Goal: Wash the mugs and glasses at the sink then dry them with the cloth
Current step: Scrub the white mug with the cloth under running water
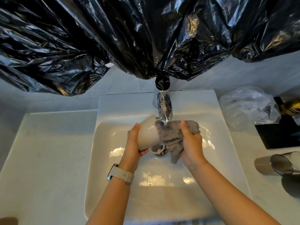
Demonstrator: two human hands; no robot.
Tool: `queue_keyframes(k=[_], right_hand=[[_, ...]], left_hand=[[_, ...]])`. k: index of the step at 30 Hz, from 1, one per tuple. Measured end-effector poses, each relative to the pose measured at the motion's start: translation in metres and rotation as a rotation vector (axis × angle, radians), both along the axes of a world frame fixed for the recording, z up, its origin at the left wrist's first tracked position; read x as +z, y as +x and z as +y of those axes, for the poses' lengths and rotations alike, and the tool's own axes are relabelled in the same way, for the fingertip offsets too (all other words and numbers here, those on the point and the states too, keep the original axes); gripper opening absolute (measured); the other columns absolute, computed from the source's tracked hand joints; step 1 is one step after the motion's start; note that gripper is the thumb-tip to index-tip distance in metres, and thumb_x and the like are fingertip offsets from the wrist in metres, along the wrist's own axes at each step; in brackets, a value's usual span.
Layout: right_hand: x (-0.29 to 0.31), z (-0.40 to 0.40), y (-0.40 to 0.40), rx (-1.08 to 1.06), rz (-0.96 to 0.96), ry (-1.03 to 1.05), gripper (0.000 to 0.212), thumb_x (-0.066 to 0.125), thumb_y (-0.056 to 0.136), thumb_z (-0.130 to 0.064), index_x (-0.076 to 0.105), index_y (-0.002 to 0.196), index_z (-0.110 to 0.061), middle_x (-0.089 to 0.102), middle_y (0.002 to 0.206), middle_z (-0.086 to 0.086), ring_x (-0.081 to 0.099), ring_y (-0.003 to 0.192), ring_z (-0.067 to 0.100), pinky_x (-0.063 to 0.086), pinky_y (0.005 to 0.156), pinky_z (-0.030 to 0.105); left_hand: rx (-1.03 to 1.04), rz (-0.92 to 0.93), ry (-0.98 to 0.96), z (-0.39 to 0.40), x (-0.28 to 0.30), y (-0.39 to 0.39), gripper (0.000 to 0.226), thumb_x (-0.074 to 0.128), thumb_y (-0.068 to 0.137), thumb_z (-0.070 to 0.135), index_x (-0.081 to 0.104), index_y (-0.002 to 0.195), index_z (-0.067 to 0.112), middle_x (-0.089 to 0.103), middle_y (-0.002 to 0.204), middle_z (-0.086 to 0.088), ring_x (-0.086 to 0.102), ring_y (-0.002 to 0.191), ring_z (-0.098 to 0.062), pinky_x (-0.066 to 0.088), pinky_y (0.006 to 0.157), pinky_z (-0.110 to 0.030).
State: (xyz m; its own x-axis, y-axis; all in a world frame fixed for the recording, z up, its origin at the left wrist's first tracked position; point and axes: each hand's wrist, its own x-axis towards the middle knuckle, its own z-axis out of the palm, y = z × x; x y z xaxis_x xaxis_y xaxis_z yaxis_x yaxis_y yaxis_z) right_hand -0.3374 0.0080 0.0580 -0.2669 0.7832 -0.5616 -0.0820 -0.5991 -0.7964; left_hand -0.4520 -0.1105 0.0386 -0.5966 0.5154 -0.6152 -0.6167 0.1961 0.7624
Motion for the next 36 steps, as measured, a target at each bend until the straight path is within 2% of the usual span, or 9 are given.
queue_keyframes(k=[3, 12, 15, 19, 23, 26, 31, 33, 36], right_hand=[[0.007, 0.014, 0.019, 0.09, 0.021, -0.085, 0.034, 0.061, 0.093, -0.036, 0.067, 0.11, -0.006, 0.074, 0.102, 0.014, 0.072, 0.092, 0.027, 0.058, 0.071, 0.035], [0.019, 0.002, 0.027, 0.519, 0.355, -0.264, 0.055, 0.029, 0.099, -0.054, 0.064, 0.126, -0.02, 0.066, 0.126, 0.013, 0.062, 0.118, 0.027, 0.05, 0.094, 0.042], [0.007, -0.005, 0.025, 0.474, 0.262, -0.152, 0.027, 0.048, 0.099, -0.027, 0.061, 0.122, -0.022, 0.066, 0.123, 0.009, 0.068, 0.106, 0.021, 0.056, 0.079, 0.03], [-0.005, 0.003, 0.031, 0.408, 0.207, -0.075, 0.042, 0.059, 0.094, -0.007, 0.043, 0.124, -0.03, 0.07, 0.115, 0.001, 0.07, 0.099, 0.016, 0.056, 0.074, 0.027], [-0.005, 0.016, 0.027, 0.645, 0.0, 0.07, 0.018, 0.069, 0.088, -0.015, 0.068, 0.105, -0.01, 0.076, 0.095, 0.007, 0.071, 0.09, 0.019, 0.054, 0.07, 0.024], [-0.005, 0.025, 0.018, 0.789, -0.269, 0.429, 0.01, 0.071, 0.088, -0.025, 0.067, 0.081, -0.018, 0.071, 0.076, -0.005, 0.065, 0.073, 0.008, 0.045, 0.063, 0.016], [-0.004, 0.032, 0.001, 0.881, -0.486, 0.976, 0.022, 0.07, 0.087, -0.034, 0.066, 0.096, -0.014, 0.069, 0.094, 0.003, 0.06, 0.083, 0.018, 0.045, 0.071, 0.031], [-0.003, 0.032, -0.005, 0.837, -0.487, 0.91, 0.018, 0.069, 0.087, -0.033, 0.065, 0.089, -0.016, 0.068, 0.086, 0.002, 0.059, 0.075, 0.017, 0.043, 0.065, 0.029], [-0.008, 0.03, -0.013, 0.832, -0.535, 0.563, 0.026, 0.064, 0.089, -0.032, 0.06, 0.074, -0.011, 0.064, 0.071, 0.004, 0.059, 0.066, 0.023, 0.041, 0.056, 0.028]], left_hand=[[0.006, -0.116, 0.093, -0.007, 0.0, -0.007, 0.046, 0.059, 0.08, 0.061, 0.06, 0.1, 0.02, 0.063, 0.068, -0.002, 0.06, 0.057, -0.016, 0.041, 0.041, -0.023], [-0.08, -0.292, 0.206, 0.006, -0.002, 0.011, 0.05, 0.061, 0.075, 0.055, 0.062, 0.109, 0.018, 0.072, 0.084, -0.009, 0.07, 0.077, -0.024, 0.055, 0.056, -0.032], [-0.089, -0.288, 0.213, 0.01, -0.005, 0.015, 0.056, 0.06, 0.076, 0.056, 0.061, 0.114, 0.015, 0.072, 0.087, -0.012, 0.071, 0.079, -0.027, 0.054, 0.052, -0.031], [-0.098, -0.25, 0.198, 0.012, -0.008, 0.014, 0.059, 0.061, 0.077, 0.059, 0.061, 0.116, 0.015, 0.07, 0.091, -0.013, 0.07, 0.081, -0.028, 0.049, 0.057, -0.033], [-0.174, -0.247, 0.161, 0.012, -0.011, 0.011, 0.06, 0.063, 0.077, 0.059, 0.062, 0.115, 0.013, 0.071, 0.087, -0.013, 0.071, 0.076, -0.027, 0.053, 0.051, -0.032], [-0.224, -0.276, 0.13, 0.013, -0.014, 0.006, 0.057, 0.057, 0.076, 0.059, 0.064, 0.112, 0.015, 0.073, 0.084, -0.012, 0.072, 0.073, -0.025, 0.054, 0.05, -0.031], [-0.278, -0.409, 0.085, 0.015, -0.016, -0.009, 0.057, 0.057, 0.076, 0.059, 0.069, 0.108, 0.013, 0.072, 0.096, -0.017, 0.071, 0.08, -0.031, 0.059, 0.062, -0.038], [-0.255, -0.392, 0.109, 0.017, -0.018, -0.011, 0.059, 0.058, 0.076, 0.059, 0.069, 0.111, 0.012, 0.071, 0.1, -0.019, 0.07, 0.082, -0.033, 0.057, 0.068, -0.041], [-0.183, -0.299, 0.138, 0.019, -0.02, -0.008, 0.06, 0.059, 0.075, 0.058, 0.065, 0.114, 0.013, 0.07, 0.088, -0.013, 0.069, 0.073, -0.027, 0.052, 0.055, -0.032]])
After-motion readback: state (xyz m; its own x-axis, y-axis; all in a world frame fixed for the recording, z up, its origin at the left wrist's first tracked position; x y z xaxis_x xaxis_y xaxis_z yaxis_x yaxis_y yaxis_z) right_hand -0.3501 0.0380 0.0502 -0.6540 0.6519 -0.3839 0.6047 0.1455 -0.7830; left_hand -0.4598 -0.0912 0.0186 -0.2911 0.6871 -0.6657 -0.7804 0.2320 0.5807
